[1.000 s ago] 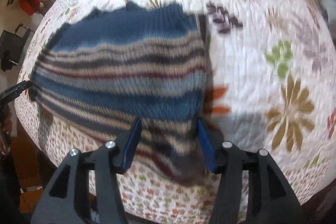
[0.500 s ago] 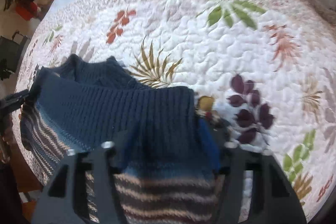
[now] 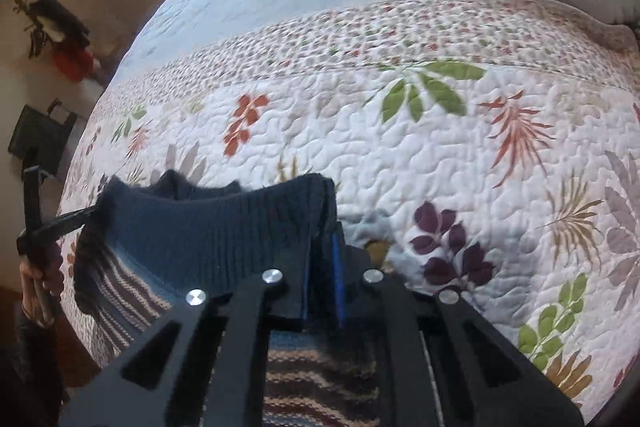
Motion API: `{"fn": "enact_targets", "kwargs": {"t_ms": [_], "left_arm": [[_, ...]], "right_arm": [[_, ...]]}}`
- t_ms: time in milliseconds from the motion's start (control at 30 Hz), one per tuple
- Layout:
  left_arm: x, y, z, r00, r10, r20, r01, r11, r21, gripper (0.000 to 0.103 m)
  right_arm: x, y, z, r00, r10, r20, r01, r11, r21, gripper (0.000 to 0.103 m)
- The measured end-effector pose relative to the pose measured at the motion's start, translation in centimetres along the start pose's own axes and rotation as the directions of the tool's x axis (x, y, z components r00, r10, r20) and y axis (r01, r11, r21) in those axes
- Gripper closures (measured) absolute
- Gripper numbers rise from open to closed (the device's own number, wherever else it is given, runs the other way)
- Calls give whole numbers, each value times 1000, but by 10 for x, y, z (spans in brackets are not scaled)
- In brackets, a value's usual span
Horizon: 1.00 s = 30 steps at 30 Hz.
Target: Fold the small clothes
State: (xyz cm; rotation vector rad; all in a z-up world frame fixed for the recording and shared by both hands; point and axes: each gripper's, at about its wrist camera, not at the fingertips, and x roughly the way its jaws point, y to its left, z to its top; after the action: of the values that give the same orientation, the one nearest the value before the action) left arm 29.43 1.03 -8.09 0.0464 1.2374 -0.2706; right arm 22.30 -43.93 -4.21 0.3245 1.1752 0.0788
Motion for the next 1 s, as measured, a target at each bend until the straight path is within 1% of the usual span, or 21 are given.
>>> {"fn": "enact_targets", "kwargs": {"t_ms": [100, 167, 200, 267, 300, 333, 400, 433, 467, 533, 567, 633, 733, 833, 867, 900, 933, 967, 1000], "left_arm": [[13, -2, 7, 1000, 28, 10, -28, 1000, 3, 92], [35, 0, 7, 998, 57, -36, -57, 998, 10, 91], [41, -1, 5, 997, 70, -42, -69, 997, 21, 91], [39, -9, 1, 993, 116, -12, -115, 991, 70, 88], [35, -13, 0, 991, 132, -1, -132, 988, 86, 84], [31, -15, -1, 990, 142, 5, -142, 985, 94, 81], [16, -17, -4, 984, 178, 28, -180, 978, 106, 60], [9, -17, -7, 981, 189, 44, -193, 975, 112, 60], [-1, -18, -11, 978, 196, 64, -203, 971, 123, 60], [-22, -18, -22, 977, 195, 90, -206, 970, 126, 56], [-33, -19, -30, 978, 187, 91, -197, 973, 120, 51], [-46, -22, -48, 978, 192, 80, -200, 974, 107, 48], [-56, -32, -80, 974, 221, 52, -225, 970, 92, 48], [-62, -42, -107, 978, 204, 52, -208, 974, 89, 46], [-65, -48, -116, 979, 196, 51, -200, 976, 88, 44], [-66, -52, -123, 980, 193, 56, -198, 976, 87, 40], [-68, -56, -129, 979, 193, 63, -198, 976, 89, 39], [-70, -62, -135, 978, 194, 77, -201, 975, 95, 37], [-71, -65, -141, 976, 201, 86, -209, 973, 98, 36]], "right_arm": [[25, -9, -2, 997, -76, -29, 77, 997, 17, 95], [51, -14, -9, 990, -122, -73, 124, 992, 21, 95], [63, -15, -13, 986, -139, -92, 141, 990, 17, 94], [73, -12, -19, 982, -172, -81, 173, 985, 5, 94], [70, -9, -20, 981, -181, -72, 181, 983, -4, 93], [64, -5, -20, 981, -185, -61, 185, 983, -12, 89], [53, -2, -21, 982, -181, -54, 181, 983, -13, 73], [45, -1, -24, 982, -178, -58, 178, 984, -12, 64], [37, 0, -28, 982, -179, -54, 178, 984, -16, 64], [23, 3, -38, 986, -163, -47, 161, 986, -28, 65], [12, 5, -47, 987, -152, -46, 151, 988, -29, 65], [-3, 9, -66, 986, -156, -55, 154, 987, -35, 65], [-20, 18, -92, 983, -181, -44, 179, 983, -44, 64], [-34, 42, -118, 989, -141, -43, 138, 989, -61, 64], [-35, 50, -123, 991, -124, -45, 121, 990, -69, 64], [-36, 60, -130, 994, -101, -47, 97, 992, -82, 62], [-36, 67, -134, 995, -87, -53, 82, 992, -91, 57], [-34, 76, -138, 995, -83, -63, 77, 992, -97, 53], [-33, 82, -143, 993, -95, -65, 88, 991, -103, 51]]}}
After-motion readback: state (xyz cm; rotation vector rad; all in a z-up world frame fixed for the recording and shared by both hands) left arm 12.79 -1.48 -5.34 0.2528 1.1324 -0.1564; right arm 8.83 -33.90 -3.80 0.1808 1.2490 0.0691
